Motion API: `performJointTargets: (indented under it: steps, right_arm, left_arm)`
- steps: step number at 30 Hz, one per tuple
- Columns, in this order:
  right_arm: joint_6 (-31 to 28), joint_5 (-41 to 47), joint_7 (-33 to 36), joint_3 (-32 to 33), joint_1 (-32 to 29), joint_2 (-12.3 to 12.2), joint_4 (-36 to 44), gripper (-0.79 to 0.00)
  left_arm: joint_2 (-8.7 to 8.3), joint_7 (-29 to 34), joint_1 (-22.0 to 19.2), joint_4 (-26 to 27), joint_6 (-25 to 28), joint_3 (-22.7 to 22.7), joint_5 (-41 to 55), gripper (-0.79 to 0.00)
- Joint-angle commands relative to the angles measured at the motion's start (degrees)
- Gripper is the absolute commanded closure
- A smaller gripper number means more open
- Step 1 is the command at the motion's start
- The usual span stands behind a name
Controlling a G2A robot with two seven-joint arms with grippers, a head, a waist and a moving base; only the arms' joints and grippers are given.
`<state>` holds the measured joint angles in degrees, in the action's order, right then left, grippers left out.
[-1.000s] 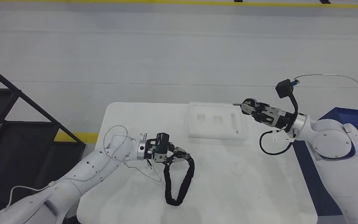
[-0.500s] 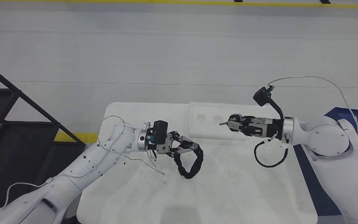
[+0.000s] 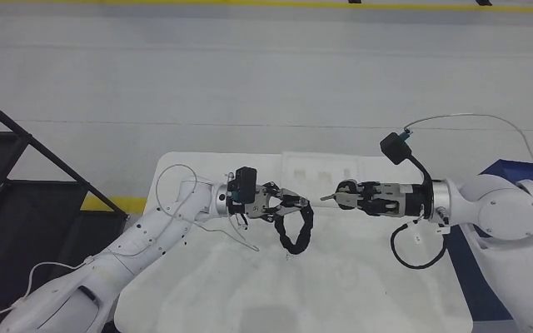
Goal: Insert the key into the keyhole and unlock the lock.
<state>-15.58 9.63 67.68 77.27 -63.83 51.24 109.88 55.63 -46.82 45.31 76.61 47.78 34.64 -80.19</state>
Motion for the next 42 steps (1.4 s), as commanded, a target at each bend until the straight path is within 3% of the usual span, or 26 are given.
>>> performJointTargets:
  steps: [1,17,20,28,33,42]
  right_arm:
    - [0.05,0.14,-0.07,0.02,-0.04,-0.01,0.00,0.000]
    - [0.09,0.29,-0.87,-0.10,-0.34,0.04,0.03,0.000]
    - [2.70,-3.92,-0.81,-0.44,-0.54,-0.15,1.60,0.000]
    - [11.78,-12.61,1.66,-0.62,1.34,-0.70,11.40,0.000]
    - [16.11,-16.99,3.38,-0.36,2.43,-1.06,16.18,0.000]
    - [19.11,-21.04,3.85,-1.80,2.96,-1.32,18.62,0.000]
  left_arm:
    - [0.08,-0.55,0.05,-0.38,-0.07,-0.08,-0.24,0.000]
    - [0.08,-0.55,0.05,-0.38,-0.07,-0.08,-0.24,0.000]
    - [0.41,1.68,1.09,0.25,-1.90,0.14,0.99,0.000]
    - [2.99,0.50,1.26,1.64,-11.86,-1.51,-2.69,0.000]
    - [4.64,-2.91,1.24,-0.64,-17.33,-2.79,-5.92,0.000]
    - [7.04,-8.82,1.04,-5.75,-21.43,-3.65,-7.55,0.000]
